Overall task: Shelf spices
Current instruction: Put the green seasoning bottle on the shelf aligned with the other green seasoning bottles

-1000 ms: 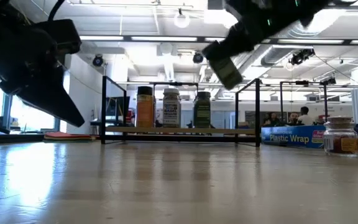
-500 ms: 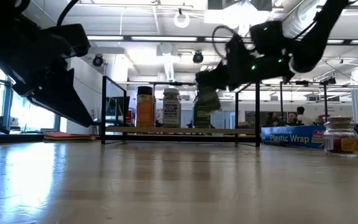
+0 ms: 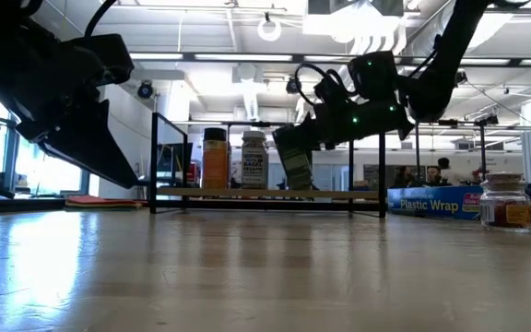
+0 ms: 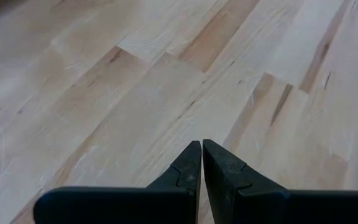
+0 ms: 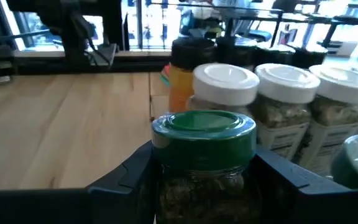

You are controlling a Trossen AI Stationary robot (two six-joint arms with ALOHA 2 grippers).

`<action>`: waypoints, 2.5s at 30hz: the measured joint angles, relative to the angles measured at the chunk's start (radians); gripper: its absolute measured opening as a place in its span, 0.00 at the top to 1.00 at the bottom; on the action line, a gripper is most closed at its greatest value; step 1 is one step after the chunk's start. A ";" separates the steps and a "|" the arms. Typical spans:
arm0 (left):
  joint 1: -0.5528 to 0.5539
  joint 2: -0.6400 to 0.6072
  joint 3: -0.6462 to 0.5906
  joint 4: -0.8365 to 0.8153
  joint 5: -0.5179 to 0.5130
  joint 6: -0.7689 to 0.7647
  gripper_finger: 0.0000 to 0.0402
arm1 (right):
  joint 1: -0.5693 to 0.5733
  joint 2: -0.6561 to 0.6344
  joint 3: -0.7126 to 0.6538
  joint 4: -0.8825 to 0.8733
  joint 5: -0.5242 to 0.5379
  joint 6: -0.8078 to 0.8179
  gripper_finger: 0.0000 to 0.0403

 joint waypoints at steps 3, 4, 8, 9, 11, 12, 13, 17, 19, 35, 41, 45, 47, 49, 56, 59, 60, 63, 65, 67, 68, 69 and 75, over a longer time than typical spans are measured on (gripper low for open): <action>0.000 0.000 0.000 0.003 0.000 0.000 0.96 | 0.000 -0.001 0.004 0.017 0.029 -0.005 0.55; 0.000 0.000 0.000 0.005 0.001 0.000 0.96 | 0.000 -0.001 0.004 0.017 0.036 -0.006 0.55; 0.000 0.000 0.000 0.007 0.003 0.000 0.96 | 0.000 -0.001 0.003 0.010 0.053 -0.004 0.46; 0.000 0.000 0.000 0.008 0.004 0.000 0.96 | 0.000 -0.001 0.004 0.009 0.065 -0.005 0.44; 0.000 0.000 0.000 0.008 0.005 0.000 0.96 | 0.000 -0.001 0.004 0.007 0.074 -0.008 0.42; -0.001 0.000 0.000 0.009 0.005 0.000 0.96 | 0.000 -0.001 0.004 0.007 0.073 -0.008 0.42; -0.002 0.000 0.000 0.011 0.005 0.000 0.96 | 0.000 -0.001 0.004 0.007 0.074 -0.007 0.42; -0.002 0.000 0.000 0.019 0.006 0.000 0.96 | 0.000 -0.001 0.004 0.006 0.074 -0.048 0.41; -0.002 0.000 0.000 0.023 0.005 0.000 0.96 | 0.000 -0.004 0.003 0.006 0.074 -0.058 0.41; -0.002 0.000 0.000 0.032 0.004 0.008 0.96 | 0.038 -0.078 0.003 -0.091 0.123 -0.097 0.51; -0.002 0.000 0.000 0.035 0.004 0.009 0.96 | 0.036 -0.079 0.003 -0.092 0.122 -0.098 0.51; -0.002 0.000 0.000 0.037 0.004 0.009 0.96 | 0.030 -0.107 0.002 -0.137 0.123 -0.114 0.51; -0.002 0.000 0.000 0.037 0.004 0.010 0.96 | 0.024 -0.140 0.002 -0.179 0.127 -0.117 0.51; -0.002 0.000 0.000 0.037 0.004 0.011 0.96 | 0.015 -0.174 0.002 -0.216 0.134 -0.114 0.50; -0.001 0.000 0.000 0.056 -0.001 0.035 0.96 | -0.012 -0.184 0.002 -0.292 0.093 -0.110 0.50; -0.001 -0.001 0.000 0.059 -0.001 0.037 0.96 | -0.011 -0.177 0.003 -0.289 0.084 -0.114 0.50; -0.001 -0.001 0.000 0.059 -0.001 0.038 0.96 | -0.011 -0.177 0.003 -0.289 0.084 -0.114 0.50; -0.001 -0.001 0.000 0.060 -0.001 0.043 0.96 | -0.011 -0.176 0.003 -0.285 0.083 -0.114 0.49; -0.001 -0.001 0.000 0.060 -0.001 0.043 0.96 | -0.011 -0.175 0.003 -0.283 0.080 -0.130 0.49; -0.001 -0.001 0.000 0.060 -0.001 0.043 0.96 | -0.011 -0.175 0.003 -0.283 0.080 -0.155 0.49; -0.001 -0.001 0.000 0.060 -0.001 0.043 0.96 | -0.011 -0.175 0.003 -0.283 0.080 -0.163 0.49; -0.001 -0.001 0.000 0.061 -0.001 0.043 0.96 | -0.011 -0.175 0.003 -0.283 0.080 -0.170 0.48; -0.001 -0.001 0.000 0.063 0.001 0.043 0.96 | -0.011 -0.178 0.002 -0.293 0.103 -0.211 0.36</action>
